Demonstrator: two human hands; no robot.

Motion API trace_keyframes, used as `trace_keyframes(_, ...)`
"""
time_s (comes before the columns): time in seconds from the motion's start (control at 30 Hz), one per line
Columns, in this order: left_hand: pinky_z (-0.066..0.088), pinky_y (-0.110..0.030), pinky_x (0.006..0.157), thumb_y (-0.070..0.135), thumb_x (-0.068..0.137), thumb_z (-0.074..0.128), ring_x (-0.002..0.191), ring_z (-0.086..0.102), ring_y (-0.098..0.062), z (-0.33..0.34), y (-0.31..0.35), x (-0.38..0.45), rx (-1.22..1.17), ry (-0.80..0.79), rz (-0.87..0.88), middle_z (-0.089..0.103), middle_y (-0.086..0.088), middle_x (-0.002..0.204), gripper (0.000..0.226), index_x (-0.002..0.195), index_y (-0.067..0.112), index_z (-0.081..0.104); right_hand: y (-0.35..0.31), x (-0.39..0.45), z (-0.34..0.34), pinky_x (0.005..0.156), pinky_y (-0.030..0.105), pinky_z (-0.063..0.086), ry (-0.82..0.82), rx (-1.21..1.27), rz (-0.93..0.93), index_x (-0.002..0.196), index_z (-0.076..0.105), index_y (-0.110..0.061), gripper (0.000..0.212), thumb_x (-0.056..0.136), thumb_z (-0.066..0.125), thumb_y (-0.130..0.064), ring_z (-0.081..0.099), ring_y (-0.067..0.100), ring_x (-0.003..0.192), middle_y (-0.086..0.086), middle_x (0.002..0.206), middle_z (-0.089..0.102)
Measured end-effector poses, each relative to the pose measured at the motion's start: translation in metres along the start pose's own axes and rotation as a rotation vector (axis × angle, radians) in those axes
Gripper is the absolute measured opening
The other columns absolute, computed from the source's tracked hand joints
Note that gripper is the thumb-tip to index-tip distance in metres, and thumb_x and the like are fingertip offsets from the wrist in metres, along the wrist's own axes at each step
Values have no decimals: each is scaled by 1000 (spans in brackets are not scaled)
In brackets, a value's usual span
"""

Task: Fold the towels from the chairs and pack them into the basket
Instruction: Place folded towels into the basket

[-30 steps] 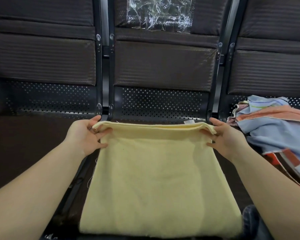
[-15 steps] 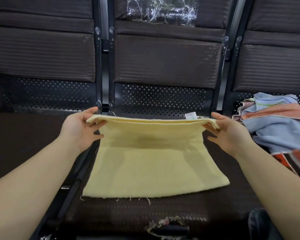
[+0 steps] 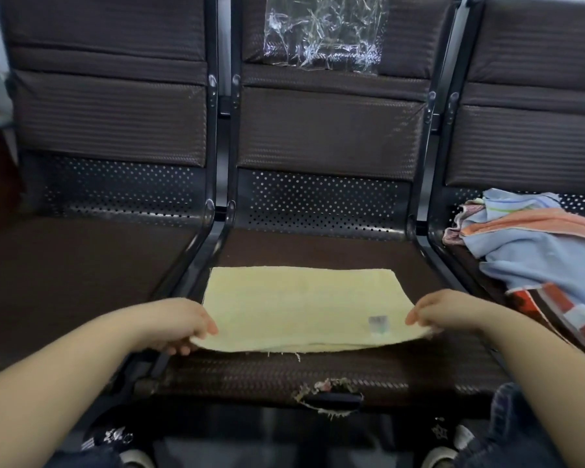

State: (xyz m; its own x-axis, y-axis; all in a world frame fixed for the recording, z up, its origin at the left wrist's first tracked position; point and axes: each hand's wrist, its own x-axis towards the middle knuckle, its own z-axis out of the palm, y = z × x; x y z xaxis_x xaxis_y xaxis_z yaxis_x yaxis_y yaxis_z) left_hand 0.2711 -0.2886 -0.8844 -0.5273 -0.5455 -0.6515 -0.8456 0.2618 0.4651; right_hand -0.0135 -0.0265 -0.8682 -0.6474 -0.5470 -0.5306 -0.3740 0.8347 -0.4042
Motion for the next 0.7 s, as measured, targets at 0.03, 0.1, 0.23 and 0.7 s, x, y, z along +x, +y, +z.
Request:
trace_keyframes(0.03,36,-17,48,6,91,44,59,53,-9,3,-1,-1,61,8,24,55,0,78,25,100,20,63,-1,0,3,73,19,47,12,-59,17,87,72,-17,14,87,59,-11,58,14,79,0,89,64)
trace_keyframes(0.1,44,-20,63,13,89,49,79,58,-10,6,1,-2,166,120,83,58,4,93,20,98,24,63,-6,1,8,88,24,44,103,-191,30,107,67,-21,21,87,59,-24,57,16,99,0,107,62)
trace_keyframes(0.23,35,-35,106,40,92,48,131,36,-25,19,10,-7,443,348,82,35,-3,139,37,128,30,46,-26,-4,29,106,39,37,227,-303,-61,131,49,-31,45,89,55,-46,44,26,125,4,138,45)
trace_keyframes(0.7,-8,-42,119,62,95,24,145,-21,-21,61,55,60,666,110,249,-24,-3,157,75,152,29,-12,-100,51,114,118,44,-3,36,-481,-400,153,-2,-25,61,101,19,-49,-9,22,147,2,160,-10)
